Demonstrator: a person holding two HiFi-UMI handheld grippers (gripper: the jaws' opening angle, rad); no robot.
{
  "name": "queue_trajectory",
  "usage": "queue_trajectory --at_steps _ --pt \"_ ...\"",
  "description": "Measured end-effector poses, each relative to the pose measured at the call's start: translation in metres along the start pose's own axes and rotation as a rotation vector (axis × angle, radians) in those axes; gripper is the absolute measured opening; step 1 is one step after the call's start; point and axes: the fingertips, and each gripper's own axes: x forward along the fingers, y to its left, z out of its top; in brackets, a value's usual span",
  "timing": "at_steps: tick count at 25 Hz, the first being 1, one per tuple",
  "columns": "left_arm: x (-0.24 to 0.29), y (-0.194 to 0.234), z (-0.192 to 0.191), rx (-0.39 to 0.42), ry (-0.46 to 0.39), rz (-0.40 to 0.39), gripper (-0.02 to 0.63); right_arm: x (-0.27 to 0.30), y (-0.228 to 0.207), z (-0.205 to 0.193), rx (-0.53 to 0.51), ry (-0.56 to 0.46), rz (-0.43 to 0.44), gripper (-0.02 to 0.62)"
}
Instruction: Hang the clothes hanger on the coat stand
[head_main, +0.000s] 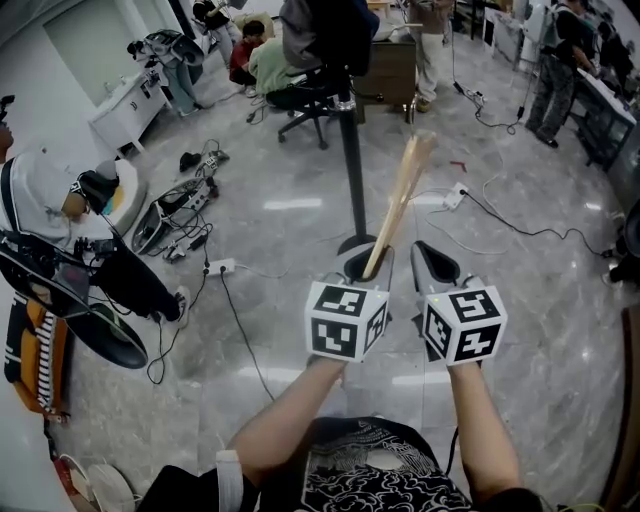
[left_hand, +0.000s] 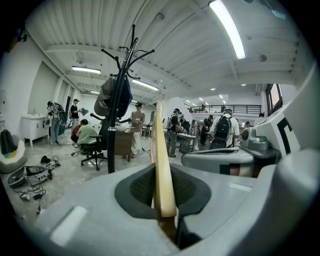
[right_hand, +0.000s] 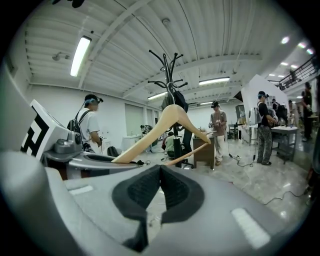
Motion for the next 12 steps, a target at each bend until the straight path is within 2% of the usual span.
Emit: queue_trajectory --at_steps 12 --pt "0.033 0.101 0.019 -0.026 0.023 -0.056 0.037 0.099 0.020 0.026 0.001 0.032 -0.053 0.000"
